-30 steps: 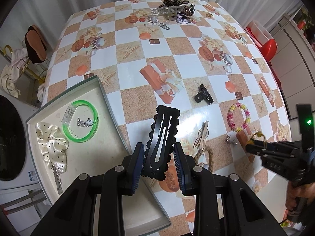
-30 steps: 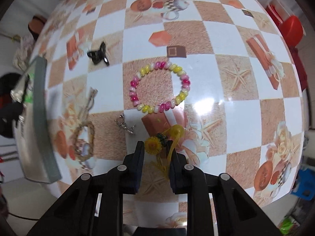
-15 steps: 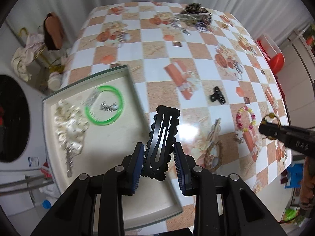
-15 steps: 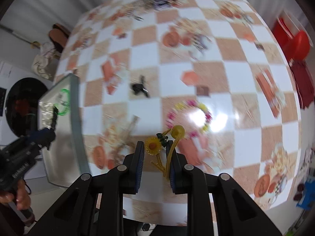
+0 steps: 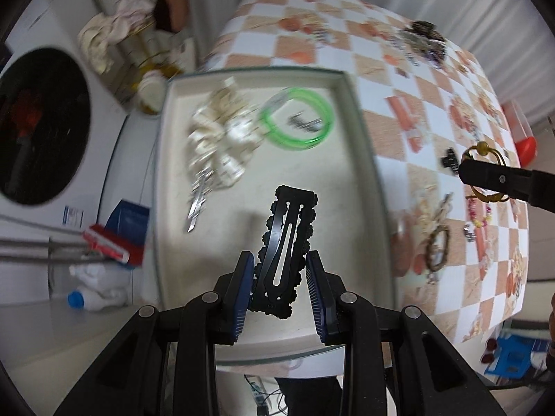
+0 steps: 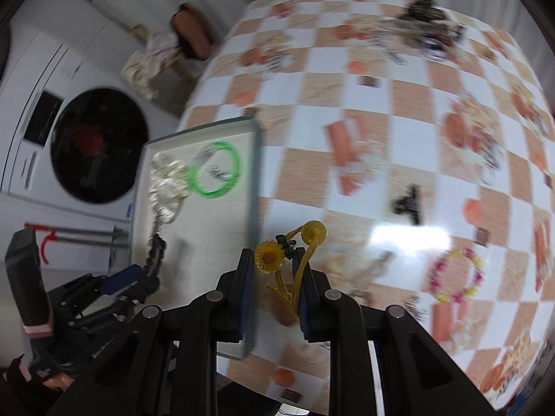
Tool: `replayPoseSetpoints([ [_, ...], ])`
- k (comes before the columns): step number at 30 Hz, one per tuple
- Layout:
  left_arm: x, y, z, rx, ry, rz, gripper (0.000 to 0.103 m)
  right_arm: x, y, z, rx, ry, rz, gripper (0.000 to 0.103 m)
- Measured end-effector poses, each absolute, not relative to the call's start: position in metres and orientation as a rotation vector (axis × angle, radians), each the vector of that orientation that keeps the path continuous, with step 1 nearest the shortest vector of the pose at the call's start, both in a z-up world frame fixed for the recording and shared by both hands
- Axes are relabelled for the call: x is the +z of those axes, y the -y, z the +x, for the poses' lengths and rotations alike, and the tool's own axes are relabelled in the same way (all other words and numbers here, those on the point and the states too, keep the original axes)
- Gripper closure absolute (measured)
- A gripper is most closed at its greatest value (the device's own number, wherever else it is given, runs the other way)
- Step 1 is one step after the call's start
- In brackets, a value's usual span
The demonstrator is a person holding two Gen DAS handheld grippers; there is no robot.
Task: Organize jewelry
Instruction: 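Carry the snap clip into the white tray with the left tool while the right tool drops the bracelet there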
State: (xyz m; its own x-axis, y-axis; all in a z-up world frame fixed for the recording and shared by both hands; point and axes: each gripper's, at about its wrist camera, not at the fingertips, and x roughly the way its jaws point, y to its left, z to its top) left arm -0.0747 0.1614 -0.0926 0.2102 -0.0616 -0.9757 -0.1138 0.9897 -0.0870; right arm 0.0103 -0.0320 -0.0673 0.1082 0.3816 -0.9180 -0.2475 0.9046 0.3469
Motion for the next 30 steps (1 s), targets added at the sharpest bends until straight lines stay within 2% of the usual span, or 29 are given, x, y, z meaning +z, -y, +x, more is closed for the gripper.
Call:
replayPoseSetpoints([
  [14,-0.131,-0.186,-0.085,0.144,-1.399,-0.179,0.067,-0.104,-0.071,0.020,0.617,-1.474,-0.033,0.079],
  [30,-0.155,-0.186,-0.078,0.192,-1.452,-0.136,0.066,-0.151,-0.097,0.041,0.582,-1.571,-0.038,0.078],
])
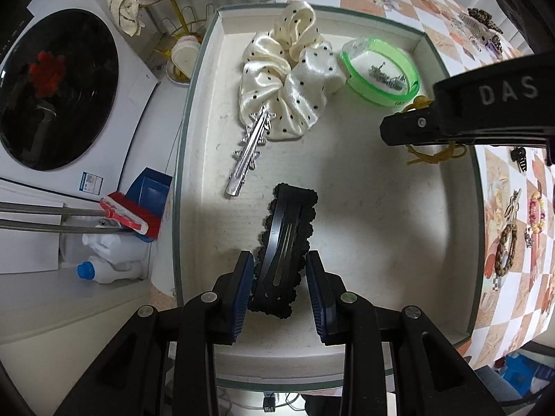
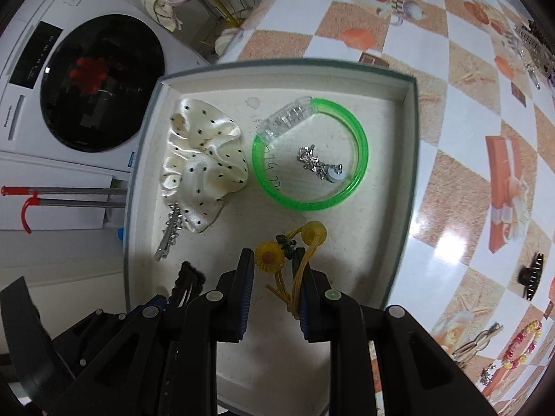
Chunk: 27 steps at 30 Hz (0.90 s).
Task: Organize jewelry
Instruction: 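Carry the snap clip into the white tray with the left tool while the right tool drops the bracelet there, then move the left tool to the beige hair clip while the right tool reaches the beaded bracelet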
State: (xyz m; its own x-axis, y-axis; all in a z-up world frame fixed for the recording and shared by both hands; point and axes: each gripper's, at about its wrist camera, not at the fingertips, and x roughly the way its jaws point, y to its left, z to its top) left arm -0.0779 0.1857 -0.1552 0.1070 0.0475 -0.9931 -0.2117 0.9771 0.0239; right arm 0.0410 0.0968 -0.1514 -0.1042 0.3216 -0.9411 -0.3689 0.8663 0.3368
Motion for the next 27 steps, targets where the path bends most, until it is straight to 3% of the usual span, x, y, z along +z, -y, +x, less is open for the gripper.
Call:
replayPoseSetpoints([
  [8,-0.159,-0.181,-0.078,0.198,-1.475,-0.121,0.066,-0.164,-0.095,0.042,0.565,-1.599,-0.043,0.077],
  [12,-0.157,-0.179,-0.076,0.206,-1.482,-0.110,0.066,-0.162,-0.098,0.043,0.558,-1.606,-0.038,0.060],
  [15,-0.152,-0.177,-0.075,0.208,-1.476,-0.100,0.065,-0.156,-0.096,0.046,0.565,-1.597,-0.015,0.054],
  [17,-0.148,-0.175,-0.075,0.215,-1.462,-0.091,0.017,-0.150,-0.095,0.046,0.571,-1.588,0.002,0.050],
  [18,-0.144,-0.174,-0.075,0.226,-1.444,-0.080,0.011,-0.147,-0.093,0.045,0.574,-1.583,0.011,0.048],
  [27,-0.132,-0.165,-0.071,0.194,-1.437,-0.033,0.010,-0.116,-0.073,0.048,0.588,-1.521,0.085,0.039],
])
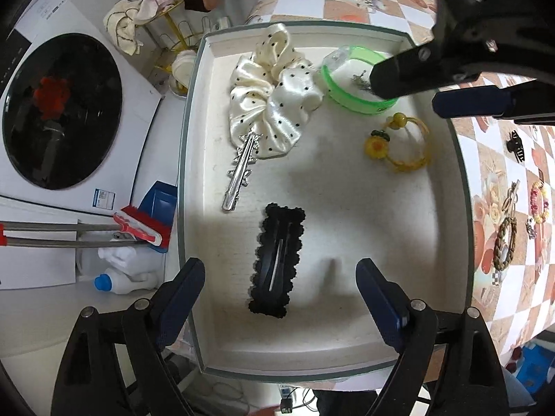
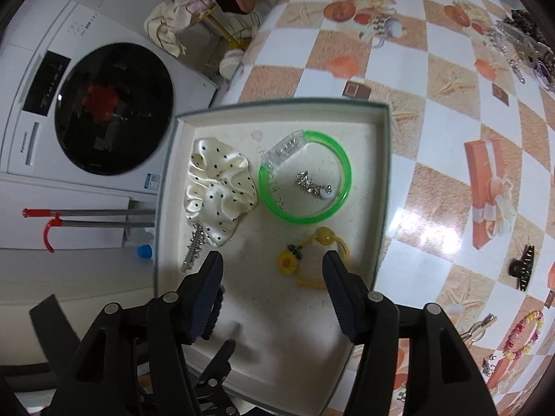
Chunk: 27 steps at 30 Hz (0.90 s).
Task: Organize jewelry
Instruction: 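Move the left tool to the beige hair clip while the right tool reaches the beaded bracelet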
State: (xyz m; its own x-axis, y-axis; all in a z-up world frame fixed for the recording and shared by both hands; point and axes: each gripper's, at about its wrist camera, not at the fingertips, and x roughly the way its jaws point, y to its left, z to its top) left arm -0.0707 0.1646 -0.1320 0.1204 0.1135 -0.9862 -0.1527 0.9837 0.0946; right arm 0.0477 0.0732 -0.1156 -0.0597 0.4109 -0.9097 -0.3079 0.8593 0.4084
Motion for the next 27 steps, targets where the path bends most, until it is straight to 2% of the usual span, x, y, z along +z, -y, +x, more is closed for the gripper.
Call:
replayPoseSetpoints([
  [1,-0.130,-0.163,-0.070,0.194,-1.435,-0.027,0.000,-0.113,-0.070,0.048,0.586,-1.517,0.095,0.036],
  [5,-0.122,-0.157,-0.065,0.178,-1.427,0.003,0.000,-0.099,-0.048,0.052,0.567,-1.493,0.151,0.033],
  [6,-0.120,-0.155,-0.063,0.174,-1.426,0.009,0.000,-0.095,-0.044,0.052,0.558,-1.488,0.163,0.028],
  [7,-0.118,-0.154,-0.062,0.168,-1.424,0.014,0.000,-0.093,-0.040,0.051,0.548,-1.483,0.175,0.018],
  [12,-0.104,-0.139,-0.047,0.128,-1.397,0.064,0.000,-0.080,0.007,0.054,0.464,-1.451,0.251,0.017],
  [13,-0.102,-0.135,-0.044,0.118,-1.391,0.074,0.000,-0.080,0.017,0.055,0.442,-1.447,0.268,0.009],
  [27,-0.078,-0.051,-0.002,-0.061,-1.334,0.171,0.000,-0.095,0.181,0.018,0.090,-1.475,0.382,0.009],
])
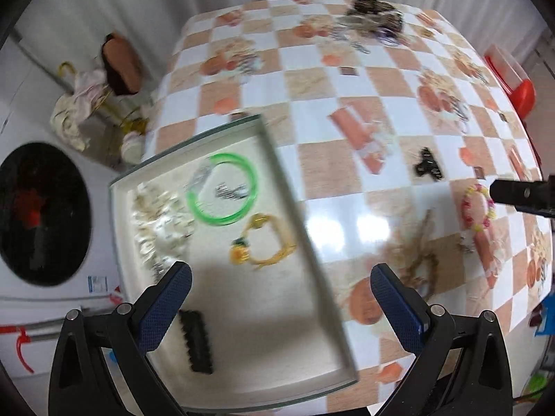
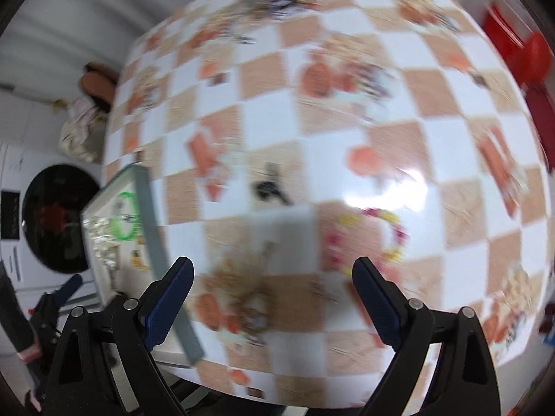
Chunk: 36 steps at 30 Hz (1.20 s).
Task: Organize jewelry
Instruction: 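Move the left tool to the beige hair clip while the right tool reaches the beaded bracelet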
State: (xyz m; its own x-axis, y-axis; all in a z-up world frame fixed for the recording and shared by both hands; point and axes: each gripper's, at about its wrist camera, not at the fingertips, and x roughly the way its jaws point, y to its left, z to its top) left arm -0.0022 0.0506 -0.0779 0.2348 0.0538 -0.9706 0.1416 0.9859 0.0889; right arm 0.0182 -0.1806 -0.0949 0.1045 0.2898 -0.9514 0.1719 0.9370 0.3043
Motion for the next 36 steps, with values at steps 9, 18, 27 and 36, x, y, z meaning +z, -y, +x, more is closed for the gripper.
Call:
replayPoseSetpoints([
  [9,-0.095,0.009,-0.001,-0.217,-1.377,0.229,0.000,-0.120,0.242,-0.004,-0.050,-1.519,0.400,0.009],
  [18,-0.120,0.044,0.003,-0.249,-1.439,0.275,0.000,-0.136,0.254,-0.002,-0.072,-1.532,0.366,0.009],
  [27,-0.144,0.059,0.012,-0.259,-1.460,0.271,0.000,-0.155,0.258,0.003,-0.071,-1.556,0.346,0.009],
  [36,-0.165,0.069,0.020,-0.265,-1.485,0.282,0.006,-0.172,0.255,0.003,-0.131,-1.582,0.387,0.013],
])
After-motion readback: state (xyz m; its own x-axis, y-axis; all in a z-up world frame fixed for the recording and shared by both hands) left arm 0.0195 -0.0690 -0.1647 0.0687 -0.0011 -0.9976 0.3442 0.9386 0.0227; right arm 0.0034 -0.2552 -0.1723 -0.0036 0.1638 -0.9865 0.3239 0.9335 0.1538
